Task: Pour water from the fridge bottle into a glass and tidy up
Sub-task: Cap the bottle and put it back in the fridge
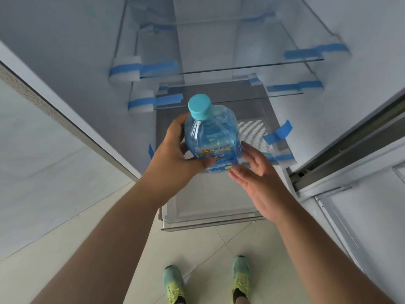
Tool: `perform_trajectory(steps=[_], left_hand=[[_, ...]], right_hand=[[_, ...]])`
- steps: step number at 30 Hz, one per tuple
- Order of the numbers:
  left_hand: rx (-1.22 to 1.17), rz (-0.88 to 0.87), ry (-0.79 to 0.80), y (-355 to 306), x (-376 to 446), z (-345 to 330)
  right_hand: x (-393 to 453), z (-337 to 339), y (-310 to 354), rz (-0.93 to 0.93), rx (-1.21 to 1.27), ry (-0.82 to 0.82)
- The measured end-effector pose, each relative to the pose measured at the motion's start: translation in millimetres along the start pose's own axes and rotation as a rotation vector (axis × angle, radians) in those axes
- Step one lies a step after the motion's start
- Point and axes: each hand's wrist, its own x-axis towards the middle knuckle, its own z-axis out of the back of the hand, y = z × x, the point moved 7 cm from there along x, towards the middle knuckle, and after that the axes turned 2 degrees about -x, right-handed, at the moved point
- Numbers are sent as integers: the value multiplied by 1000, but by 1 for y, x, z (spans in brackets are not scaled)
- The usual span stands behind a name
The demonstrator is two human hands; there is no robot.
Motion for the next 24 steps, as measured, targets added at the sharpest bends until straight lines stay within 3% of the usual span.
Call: perform_trajectory(steps=[4,8,12,15,17,24], left_hand=[[-47,4,30,0,-2,-1],[-94,6,46,3,-7,6],[-110,-7,-64,1,-23,29],[169,42,-202,23,-29,48],[352,120,-182,50,-29,48],[474,423,-142,133,-29,31]], right_hand=[[14,-16,19,91,-103,130],[13,-7,37,142,-308,37],[6,7,53,227,-733,3],[2,11,53,308,-958,4],[0,14,44,331,-1074,4],[5,37,-24,77,-1174,8]])
